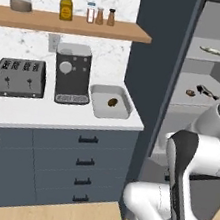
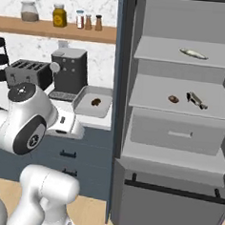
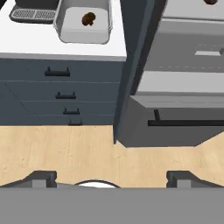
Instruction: Place one mushroom and one fish in each tupperware on the nearby counter, to pack two identical lunches.
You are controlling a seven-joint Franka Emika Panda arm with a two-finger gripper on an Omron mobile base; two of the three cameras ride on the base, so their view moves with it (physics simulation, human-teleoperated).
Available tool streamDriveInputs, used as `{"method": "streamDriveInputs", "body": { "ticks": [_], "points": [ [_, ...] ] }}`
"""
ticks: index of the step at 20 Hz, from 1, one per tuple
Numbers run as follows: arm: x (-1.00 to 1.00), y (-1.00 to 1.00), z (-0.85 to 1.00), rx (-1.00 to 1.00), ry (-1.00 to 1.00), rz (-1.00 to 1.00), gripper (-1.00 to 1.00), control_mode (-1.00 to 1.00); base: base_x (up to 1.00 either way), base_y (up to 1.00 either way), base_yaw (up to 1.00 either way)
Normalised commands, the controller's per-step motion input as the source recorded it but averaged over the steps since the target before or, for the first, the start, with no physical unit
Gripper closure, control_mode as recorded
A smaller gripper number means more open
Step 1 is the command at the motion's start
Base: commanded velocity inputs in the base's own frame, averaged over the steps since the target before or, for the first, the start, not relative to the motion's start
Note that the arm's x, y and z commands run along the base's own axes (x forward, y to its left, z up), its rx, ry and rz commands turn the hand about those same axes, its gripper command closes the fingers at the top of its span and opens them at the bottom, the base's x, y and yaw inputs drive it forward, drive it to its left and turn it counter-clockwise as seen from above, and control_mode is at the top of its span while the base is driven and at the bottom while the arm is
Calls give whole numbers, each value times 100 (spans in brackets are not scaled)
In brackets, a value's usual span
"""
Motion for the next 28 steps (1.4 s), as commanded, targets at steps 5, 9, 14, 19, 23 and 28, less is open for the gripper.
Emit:
{"method": "streamDriveInputs", "body": {
  "ticks": [5, 9, 14, 19, 23, 28],
  "points": [
    [0, 0, 0, 0, 0, 0, -100, 100, -4, -73, -1],
    [0, 0, 0, 0, 0, 0, -100, 100, 8, -46, 0],
    [0, 0, 0, 0, 0, 0, -100, 100, 14, -45, 0],
    [0, 0, 0, 0, 0, 0, -100, 100, 15, -51, 0],
    [0, 0, 0, 0, 0, 0, -100, 100, 23, -48, 0],
    [0, 0, 0, 0, 0, 0, -100, 100, 31, -38, 0]
  ]
}}
